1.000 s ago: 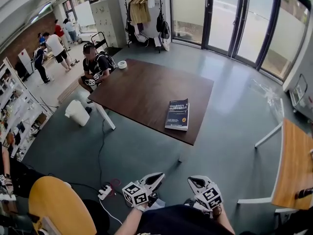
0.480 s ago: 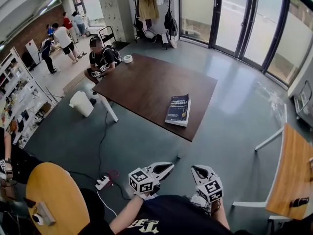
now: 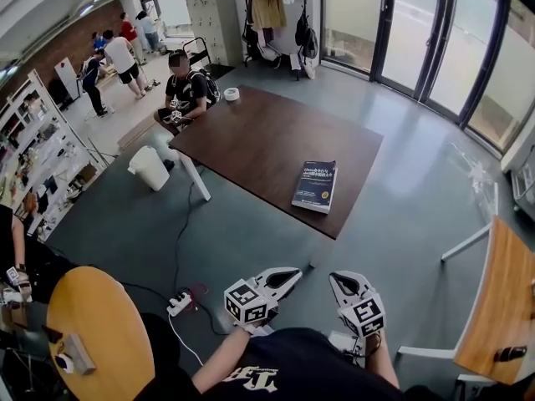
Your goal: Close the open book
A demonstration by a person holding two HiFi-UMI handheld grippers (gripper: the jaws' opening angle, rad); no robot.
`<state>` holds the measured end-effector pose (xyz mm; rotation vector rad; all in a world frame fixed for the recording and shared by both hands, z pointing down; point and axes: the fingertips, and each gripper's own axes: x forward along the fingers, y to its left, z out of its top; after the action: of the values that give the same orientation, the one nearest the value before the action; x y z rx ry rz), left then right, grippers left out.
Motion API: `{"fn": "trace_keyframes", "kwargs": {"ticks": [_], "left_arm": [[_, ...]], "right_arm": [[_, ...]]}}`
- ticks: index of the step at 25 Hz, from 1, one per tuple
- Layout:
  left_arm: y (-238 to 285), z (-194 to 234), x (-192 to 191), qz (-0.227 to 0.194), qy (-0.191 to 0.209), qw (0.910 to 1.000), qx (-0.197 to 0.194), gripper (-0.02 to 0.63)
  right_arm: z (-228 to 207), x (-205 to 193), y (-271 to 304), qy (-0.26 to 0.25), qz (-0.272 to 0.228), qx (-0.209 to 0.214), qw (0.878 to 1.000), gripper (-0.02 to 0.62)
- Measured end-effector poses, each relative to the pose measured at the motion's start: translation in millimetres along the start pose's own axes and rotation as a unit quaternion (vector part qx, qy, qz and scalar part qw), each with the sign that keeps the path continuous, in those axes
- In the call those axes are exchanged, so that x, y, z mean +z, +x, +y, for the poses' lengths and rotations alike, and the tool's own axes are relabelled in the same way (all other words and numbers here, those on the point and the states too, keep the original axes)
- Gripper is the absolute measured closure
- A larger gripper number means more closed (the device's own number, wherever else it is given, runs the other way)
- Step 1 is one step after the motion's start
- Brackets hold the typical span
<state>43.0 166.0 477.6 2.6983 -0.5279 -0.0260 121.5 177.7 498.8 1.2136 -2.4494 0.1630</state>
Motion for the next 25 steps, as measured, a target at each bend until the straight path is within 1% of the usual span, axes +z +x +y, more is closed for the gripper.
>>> {"fn": "trace_keyframes", "kwargs": {"ticks": [3, 8, 16, 25], "left_arm": [[-5.0, -1.8, 4.3, -0.011, 0.000, 0.9999, -0.004, 0.603], [-8.5, -2.3, 8.4, -0.024, -0.008, 0.9996, -0.009, 0.603], [1.5, -10.9, 6.2, -0.015, -0.007, 0.9997, -0.018, 0.603], [1.0, -14.5, 5.5, -0.009, -0.006, 0.9996, -0.026, 0.603]], "right_arm": [[4.1, 6.7, 4.0, 0.001, -0.006, 0.006, 1.000, 0.609], [15.4, 8.5, 12.9, -0.011, -0.005, 0.018, 1.000, 0.609], [18.5, 10.1, 14.9, -0.014, -0.002, 0.029, 0.999, 0.608], [24.3, 14.5, 16.4, -0.020, -0.004, 0.032, 0.999, 0.609]]}}
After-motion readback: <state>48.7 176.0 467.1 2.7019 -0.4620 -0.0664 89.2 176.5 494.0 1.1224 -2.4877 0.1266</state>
